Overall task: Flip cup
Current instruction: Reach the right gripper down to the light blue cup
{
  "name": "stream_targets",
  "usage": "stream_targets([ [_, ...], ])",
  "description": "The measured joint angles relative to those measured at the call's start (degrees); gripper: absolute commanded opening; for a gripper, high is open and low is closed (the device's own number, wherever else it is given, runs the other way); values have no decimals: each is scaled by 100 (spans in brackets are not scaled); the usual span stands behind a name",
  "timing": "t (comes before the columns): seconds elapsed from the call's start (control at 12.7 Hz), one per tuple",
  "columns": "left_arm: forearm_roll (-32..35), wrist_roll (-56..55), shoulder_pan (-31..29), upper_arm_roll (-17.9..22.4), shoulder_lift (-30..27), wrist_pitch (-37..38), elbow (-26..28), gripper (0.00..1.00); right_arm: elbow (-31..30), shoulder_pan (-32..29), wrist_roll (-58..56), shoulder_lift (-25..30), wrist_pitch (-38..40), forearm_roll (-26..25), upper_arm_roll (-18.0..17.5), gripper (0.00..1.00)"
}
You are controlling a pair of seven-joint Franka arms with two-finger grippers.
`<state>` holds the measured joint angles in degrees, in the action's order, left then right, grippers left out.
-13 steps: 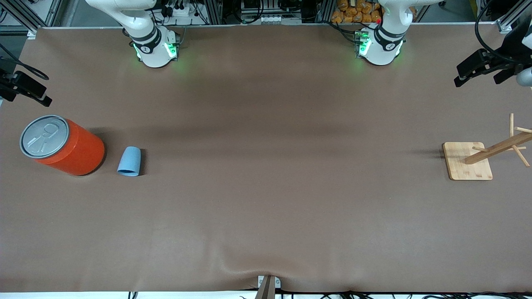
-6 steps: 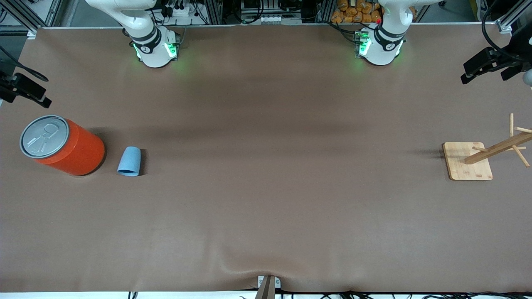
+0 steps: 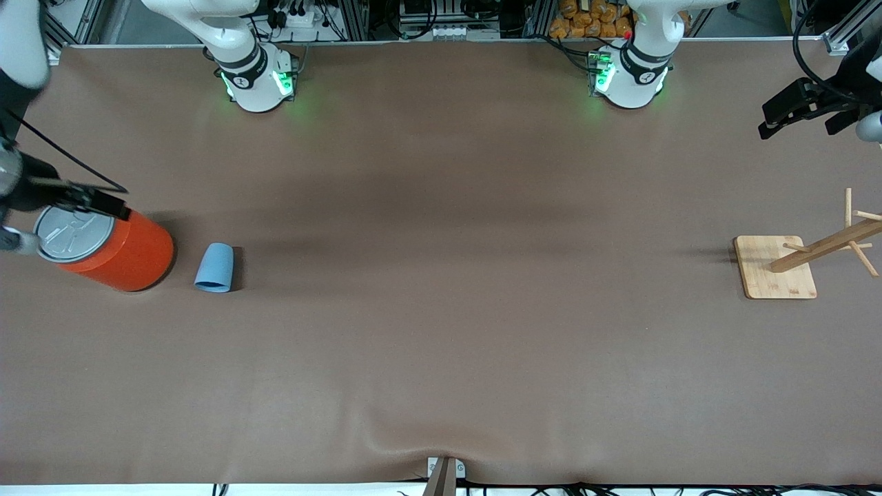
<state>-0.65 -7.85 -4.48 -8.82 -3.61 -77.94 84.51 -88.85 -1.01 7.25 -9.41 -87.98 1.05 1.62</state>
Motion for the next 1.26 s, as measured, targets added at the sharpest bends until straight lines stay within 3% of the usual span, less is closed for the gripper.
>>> stream_targets([
  [0.32,0,444,-7,1,1,0,5,100,-341,150,0,-792,-975,6,-16,100],
  [0.79,1,494,-2,-1,1,0,4,100,-1943,198,-5,-944,-2958,59,-16,100],
  [1.26,1,499,14,-74,-1,0,-1,100,-2527,199,-232,-1357,-4046,56,-10,100],
])
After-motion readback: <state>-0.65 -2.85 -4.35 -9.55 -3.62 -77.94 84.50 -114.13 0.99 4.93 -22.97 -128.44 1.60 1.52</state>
